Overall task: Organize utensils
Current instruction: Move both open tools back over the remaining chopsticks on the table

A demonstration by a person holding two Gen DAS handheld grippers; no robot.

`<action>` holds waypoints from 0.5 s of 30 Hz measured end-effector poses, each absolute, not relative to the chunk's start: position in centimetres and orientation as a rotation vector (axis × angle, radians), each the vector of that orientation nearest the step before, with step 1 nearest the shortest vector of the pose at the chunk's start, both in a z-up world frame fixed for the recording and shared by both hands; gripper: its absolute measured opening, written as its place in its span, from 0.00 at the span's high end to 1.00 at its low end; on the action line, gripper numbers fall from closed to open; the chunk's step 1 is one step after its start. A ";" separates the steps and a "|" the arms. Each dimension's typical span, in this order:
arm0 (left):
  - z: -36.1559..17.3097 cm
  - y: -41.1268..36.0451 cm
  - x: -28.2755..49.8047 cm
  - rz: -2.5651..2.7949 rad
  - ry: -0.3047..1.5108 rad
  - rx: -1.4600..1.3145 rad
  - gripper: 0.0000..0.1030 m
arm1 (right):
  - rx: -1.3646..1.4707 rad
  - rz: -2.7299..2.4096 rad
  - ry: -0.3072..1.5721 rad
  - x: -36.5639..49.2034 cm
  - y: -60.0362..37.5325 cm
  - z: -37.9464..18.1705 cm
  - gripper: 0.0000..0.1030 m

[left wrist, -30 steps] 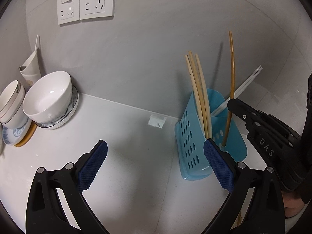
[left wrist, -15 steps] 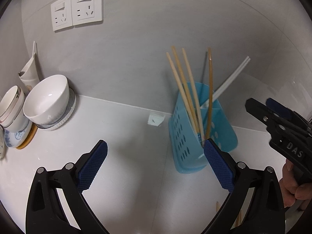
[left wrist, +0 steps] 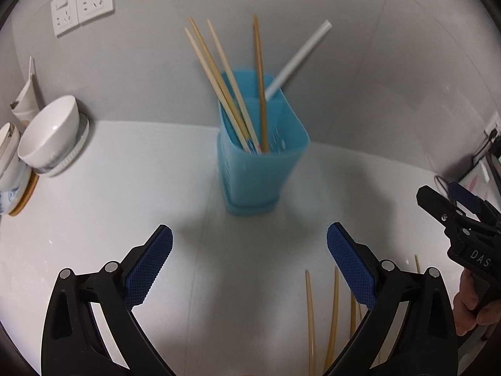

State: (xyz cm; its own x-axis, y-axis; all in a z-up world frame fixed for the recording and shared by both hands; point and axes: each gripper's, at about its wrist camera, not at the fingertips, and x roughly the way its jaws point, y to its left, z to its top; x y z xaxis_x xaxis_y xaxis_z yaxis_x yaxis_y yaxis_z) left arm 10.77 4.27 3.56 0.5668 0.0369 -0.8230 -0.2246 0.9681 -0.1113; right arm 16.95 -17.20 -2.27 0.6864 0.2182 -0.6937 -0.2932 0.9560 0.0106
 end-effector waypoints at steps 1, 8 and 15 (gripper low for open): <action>3.1 3.7 10.5 0.149 0.975 -0.209 0.06 | -0.107 0.272 0.781 16.5 -17.8 -2.8 0.08; -0.5 1.1 8.4 0.123 1.093 -0.213 0.06 | -0.123 0.219 0.909 13.8 -20.8 -6.6 0.08; -4.2 -0.3 6.4 0.117 1.198 -0.241 0.06 | -0.145 0.189 1.029 11.4 -21.9 -10.4 0.08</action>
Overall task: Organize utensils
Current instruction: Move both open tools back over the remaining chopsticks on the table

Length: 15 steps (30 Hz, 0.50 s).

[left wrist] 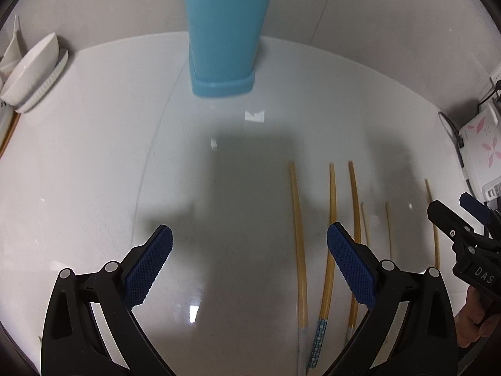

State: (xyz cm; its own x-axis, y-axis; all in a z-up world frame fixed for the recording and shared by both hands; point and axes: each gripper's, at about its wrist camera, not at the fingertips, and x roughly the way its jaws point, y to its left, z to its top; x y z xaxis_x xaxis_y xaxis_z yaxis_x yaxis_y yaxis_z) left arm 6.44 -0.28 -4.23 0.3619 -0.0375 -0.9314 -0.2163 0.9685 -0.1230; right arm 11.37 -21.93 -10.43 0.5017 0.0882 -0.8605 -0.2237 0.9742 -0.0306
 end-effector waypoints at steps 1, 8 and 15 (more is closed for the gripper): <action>-4.6 -0.4 6.2 0.113 1.209 -0.246 0.06 | -0.147 0.188 1.037 11.1 -22.0 -10.9 0.08; -6.2 -2.0 4.6 0.114 1.260 -0.249 0.06 | -0.164 0.187 1.118 9.3 -21.8 -13.2 0.14; -7.7 -3.2 3.9 0.121 1.312 -0.220 0.08 | -0.186 0.183 1.180 8.2 -21.4 -15.2 0.24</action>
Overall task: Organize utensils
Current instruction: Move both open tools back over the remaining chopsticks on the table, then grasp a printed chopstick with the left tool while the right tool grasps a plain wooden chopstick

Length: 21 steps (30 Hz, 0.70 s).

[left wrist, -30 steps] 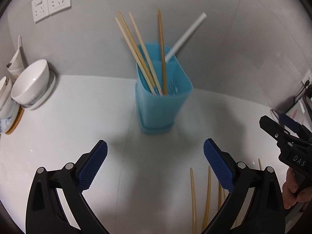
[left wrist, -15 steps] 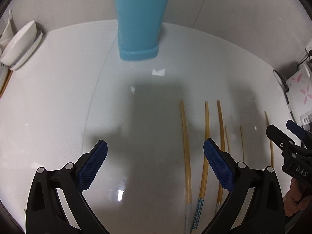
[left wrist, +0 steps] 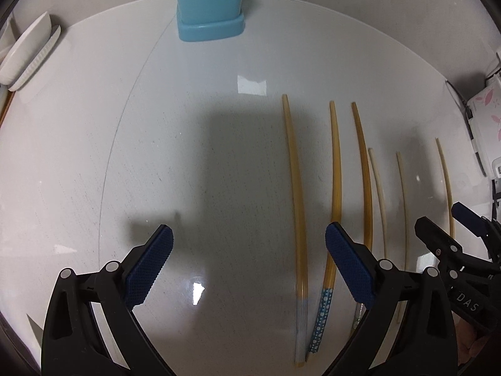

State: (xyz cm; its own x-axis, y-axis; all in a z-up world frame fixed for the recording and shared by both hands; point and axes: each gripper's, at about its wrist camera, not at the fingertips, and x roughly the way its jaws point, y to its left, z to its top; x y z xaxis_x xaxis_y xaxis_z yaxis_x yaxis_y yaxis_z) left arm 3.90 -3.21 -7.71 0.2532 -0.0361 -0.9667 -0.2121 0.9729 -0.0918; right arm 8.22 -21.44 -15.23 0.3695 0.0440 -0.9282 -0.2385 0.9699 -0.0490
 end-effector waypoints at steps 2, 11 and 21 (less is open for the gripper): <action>-8.0 -3.3 3.9 0.125 1.326 -0.214 0.08 | -0.189 0.185 1.199 8.0 -21.3 -15.6 0.29; -8.8 -3.9 4.7 0.160 1.378 -0.123 0.18 | -0.202 0.184 1.251 8.1 -20.8 -16.6 0.45; -8.2 -4.5 4.4 0.149 1.412 -0.101 0.79 | -0.211 0.196 1.293 8.2 -21.1 -16.9 0.56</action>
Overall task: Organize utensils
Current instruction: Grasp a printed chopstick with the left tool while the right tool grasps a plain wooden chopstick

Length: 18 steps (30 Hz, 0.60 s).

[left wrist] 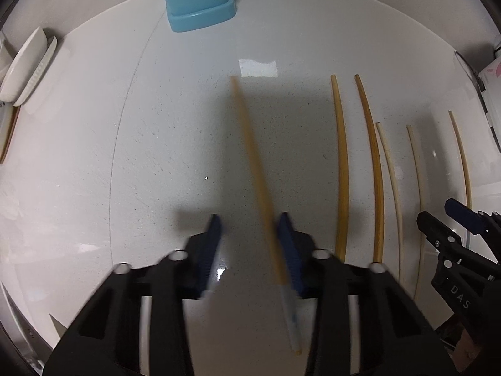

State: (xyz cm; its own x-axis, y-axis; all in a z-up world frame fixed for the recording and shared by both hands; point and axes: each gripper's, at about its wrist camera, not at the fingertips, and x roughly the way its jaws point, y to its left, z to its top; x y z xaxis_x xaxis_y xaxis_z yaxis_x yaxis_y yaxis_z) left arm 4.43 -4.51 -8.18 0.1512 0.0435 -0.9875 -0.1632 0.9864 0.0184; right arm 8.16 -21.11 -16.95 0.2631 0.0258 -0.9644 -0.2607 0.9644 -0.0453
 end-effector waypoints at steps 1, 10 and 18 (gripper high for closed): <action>-8.2 -4.5 4.4 0.150 1.415 -0.098 0.84 | -0.215 0.198 1.296 8.1 -21.1 -17.0 0.60; -8.3 -4.3 3.8 0.148 1.407 -0.109 0.93 | -0.202 0.222 1.308 8.0 -20.7 -17.0 0.94; -8.1 -3.9 3.7 0.131 1.404 -0.123 0.93 | -0.182 0.215 1.311 8.9 -21.0 -16.6 0.97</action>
